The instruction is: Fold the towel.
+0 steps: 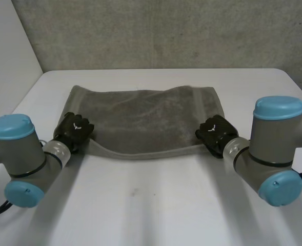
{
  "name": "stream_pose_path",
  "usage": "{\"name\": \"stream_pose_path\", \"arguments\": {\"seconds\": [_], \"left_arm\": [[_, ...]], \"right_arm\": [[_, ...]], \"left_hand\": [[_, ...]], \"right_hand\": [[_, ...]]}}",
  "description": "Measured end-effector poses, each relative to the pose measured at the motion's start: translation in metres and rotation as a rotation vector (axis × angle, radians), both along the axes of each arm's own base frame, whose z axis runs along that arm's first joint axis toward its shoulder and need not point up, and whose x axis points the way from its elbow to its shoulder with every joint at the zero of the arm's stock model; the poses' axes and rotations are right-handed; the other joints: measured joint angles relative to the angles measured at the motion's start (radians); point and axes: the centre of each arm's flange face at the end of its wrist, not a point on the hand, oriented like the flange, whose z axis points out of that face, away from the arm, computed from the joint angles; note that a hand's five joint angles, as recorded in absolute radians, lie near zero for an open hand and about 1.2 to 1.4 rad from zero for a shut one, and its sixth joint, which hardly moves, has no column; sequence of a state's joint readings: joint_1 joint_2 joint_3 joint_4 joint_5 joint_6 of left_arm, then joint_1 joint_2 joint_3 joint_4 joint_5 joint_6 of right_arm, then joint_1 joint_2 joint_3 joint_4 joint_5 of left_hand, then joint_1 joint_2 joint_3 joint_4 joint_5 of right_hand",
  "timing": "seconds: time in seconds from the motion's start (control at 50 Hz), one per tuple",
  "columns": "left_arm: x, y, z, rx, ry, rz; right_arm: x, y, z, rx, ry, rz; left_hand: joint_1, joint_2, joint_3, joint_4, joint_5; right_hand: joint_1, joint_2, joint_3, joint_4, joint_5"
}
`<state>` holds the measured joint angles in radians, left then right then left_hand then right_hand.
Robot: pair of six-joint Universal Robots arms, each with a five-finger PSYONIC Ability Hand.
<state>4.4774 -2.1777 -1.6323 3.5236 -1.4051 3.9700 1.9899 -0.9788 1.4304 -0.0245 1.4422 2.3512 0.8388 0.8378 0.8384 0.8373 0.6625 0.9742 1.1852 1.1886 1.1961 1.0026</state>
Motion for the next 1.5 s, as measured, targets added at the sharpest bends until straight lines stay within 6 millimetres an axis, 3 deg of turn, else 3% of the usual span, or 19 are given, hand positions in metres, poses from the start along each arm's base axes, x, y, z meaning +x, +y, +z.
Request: {"name": "stream_pose_path", "arguments": {"seconds": [0.16,0.28,0.5,0.64,0.74,0.86,0.88,0.92,0.98,1.22,1.5], "left_arm": [[0.009,0.001,0.007,-0.018,-0.052,0.016],[0.013,0.001,0.017,-0.035,-0.026,0.041],[0.029,0.006,0.023,-0.004,0.055,0.165],[0.033,0.02,0.032,-0.005,0.061,0.187],[0.036,0.026,0.036,-0.011,0.061,0.19],[0.045,0.025,0.031,0.005,0.057,0.215],[0.048,0.025,0.029,0.012,0.055,0.222],[0.05,0.026,0.027,0.021,0.053,0.228],[0.051,0.026,0.025,0.027,0.052,0.232],[0.052,0.027,0.027,0.024,0.053,0.236],[0.051,0.027,0.025,0.029,0.053,0.235]], "right_arm": [[-0.012,0.004,0.027,0.039,-0.11,-0.075],[-0.019,0.008,0.033,0.081,-0.191,-0.126],[-0.034,0.008,0.022,0.142,-0.218,-0.188],[-0.036,0.008,0.02,0.17,-0.253,-0.208],[-0.038,0.005,0.02,0.206,-0.313,-0.233],[-0.042,0.001,0.02,0.255,-0.389,-0.254],[-0.044,-0.001,0.021,0.264,-0.405,-0.261],[-0.047,-0.002,0.021,0.276,-0.421,-0.274],[-0.051,-0.004,0.021,0.294,-0.428,-0.293],[-0.081,-0.002,0.009,0.418,-0.409,-0.393],[-0.083,0.0,-0.004,0.4,-0.399,-0.312]], "left_hand": [[-0.175,-0.177,-0.177,-0.177,-0.174],[-0.209,-0.214,-0.214,-0.213,-0.214],[-0.172,-0.169,-0.169,-0.168,-0.168],[0.272,0.289,0.28,0.282,0.279],[0.307,0.349,0.347,0.347,0.336],[0.318,0.373,0.37,0.372,0.355],[0.318,0.376,0.373,0.376,0.357],[0.318,0.378,0.375,0.377,0.36],[0.318,0.379,0.376,0.378,0.36],[0.318,0.38,0.377,0.38,0.36],[0.318,0.38,0.377,0.38,0.36]], "right_hand": [[0.0,0.0,0.0,0.0,0.0],[0.0,0.0,0.0,0.0,0.0],[0.0,0.0,0.0,0.0,0.0],[0.0,0.0,0.0,0.0,0.0],[0.0,0.0,0.0,0.0,0.0],[-0.043,-0.111,-0.113,-0.107,-0.074],[-0.232,-0.311,-0.313,-0.321,-0.275],[-0.382,-0.496,-0.502,-0.51,-0.48],[-0.469,-0.603,-0.614,-0.623,-0.599],[-0.493,-0.639,-0.654,-0.659,-0.645],[-0.428,-0.548,-0.547,-0.554,-0.553]]}}
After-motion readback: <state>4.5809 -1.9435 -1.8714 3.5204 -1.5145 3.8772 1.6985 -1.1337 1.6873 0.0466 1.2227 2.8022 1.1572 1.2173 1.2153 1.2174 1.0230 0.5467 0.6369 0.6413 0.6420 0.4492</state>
